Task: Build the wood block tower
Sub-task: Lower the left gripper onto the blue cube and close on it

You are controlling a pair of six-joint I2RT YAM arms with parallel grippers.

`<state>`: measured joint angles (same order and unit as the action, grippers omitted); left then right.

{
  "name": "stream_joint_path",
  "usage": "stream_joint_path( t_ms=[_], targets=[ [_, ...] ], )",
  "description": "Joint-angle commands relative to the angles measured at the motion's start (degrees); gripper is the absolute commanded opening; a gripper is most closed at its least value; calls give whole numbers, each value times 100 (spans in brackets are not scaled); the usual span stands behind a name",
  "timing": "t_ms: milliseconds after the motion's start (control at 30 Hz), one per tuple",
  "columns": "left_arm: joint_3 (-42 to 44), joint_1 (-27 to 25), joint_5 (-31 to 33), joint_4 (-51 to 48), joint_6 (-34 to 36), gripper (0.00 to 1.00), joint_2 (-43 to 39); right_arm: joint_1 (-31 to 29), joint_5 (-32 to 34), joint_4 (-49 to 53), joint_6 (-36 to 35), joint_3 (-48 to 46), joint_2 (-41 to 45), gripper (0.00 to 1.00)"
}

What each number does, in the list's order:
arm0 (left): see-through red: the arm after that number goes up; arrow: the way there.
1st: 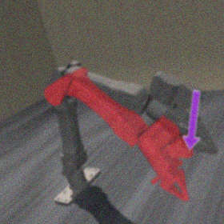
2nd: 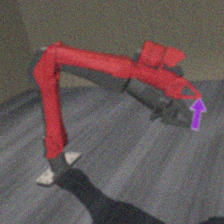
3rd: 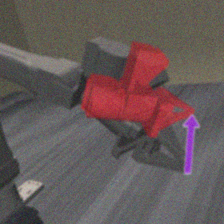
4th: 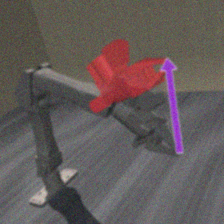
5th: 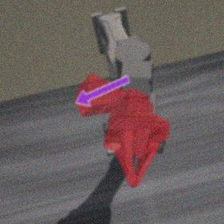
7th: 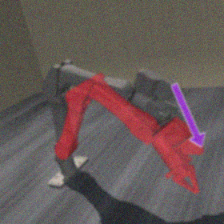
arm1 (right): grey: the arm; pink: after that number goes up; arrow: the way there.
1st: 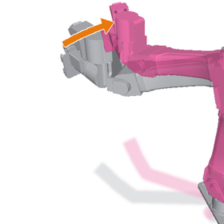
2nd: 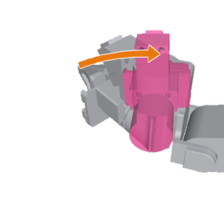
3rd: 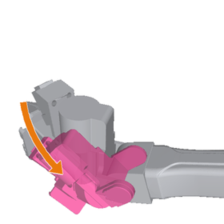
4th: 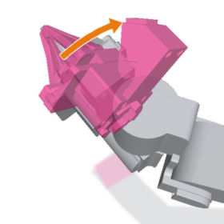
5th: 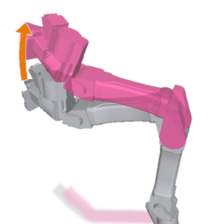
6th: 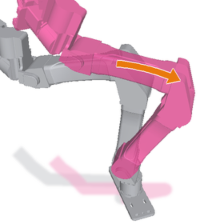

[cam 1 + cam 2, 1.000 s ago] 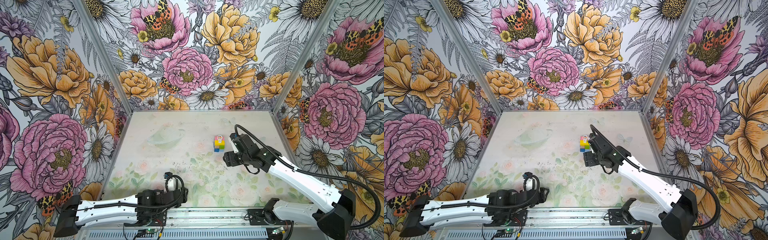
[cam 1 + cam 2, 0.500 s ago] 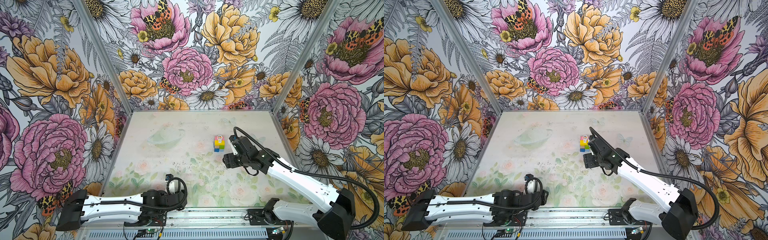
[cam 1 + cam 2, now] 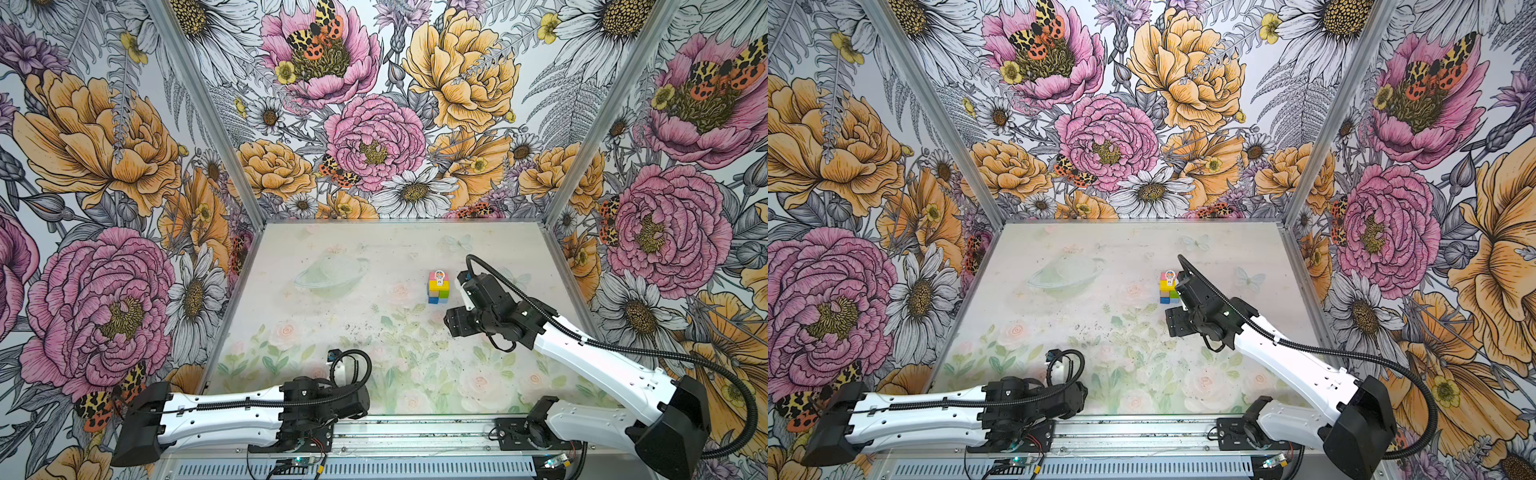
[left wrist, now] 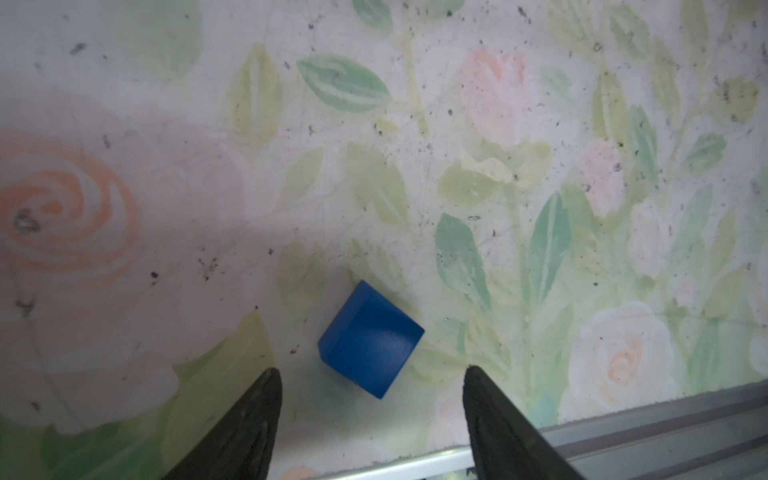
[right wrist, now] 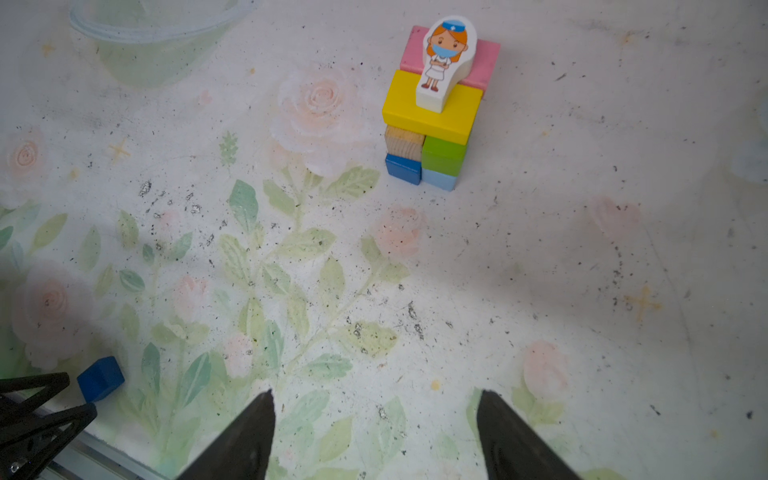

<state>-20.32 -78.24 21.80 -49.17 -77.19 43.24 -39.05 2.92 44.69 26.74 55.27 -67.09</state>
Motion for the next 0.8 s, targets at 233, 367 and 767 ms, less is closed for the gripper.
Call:
stream_joint_path(
  t_ms=[233, 367, 767],
  targets=[
    [-69, 727, -460, 184, 696, 59, 263, 89, -50, -201, -145, -189, 73, 79],
    [-122, 894, -584, 355, 900, 59, 582, 147, -84, -215, -159, -263, 118, 79],
    [-415, 915, -774, 682, 1124, 42, 1435, 349, -181, -232, -200, -411, 223, 79]
  ],
)
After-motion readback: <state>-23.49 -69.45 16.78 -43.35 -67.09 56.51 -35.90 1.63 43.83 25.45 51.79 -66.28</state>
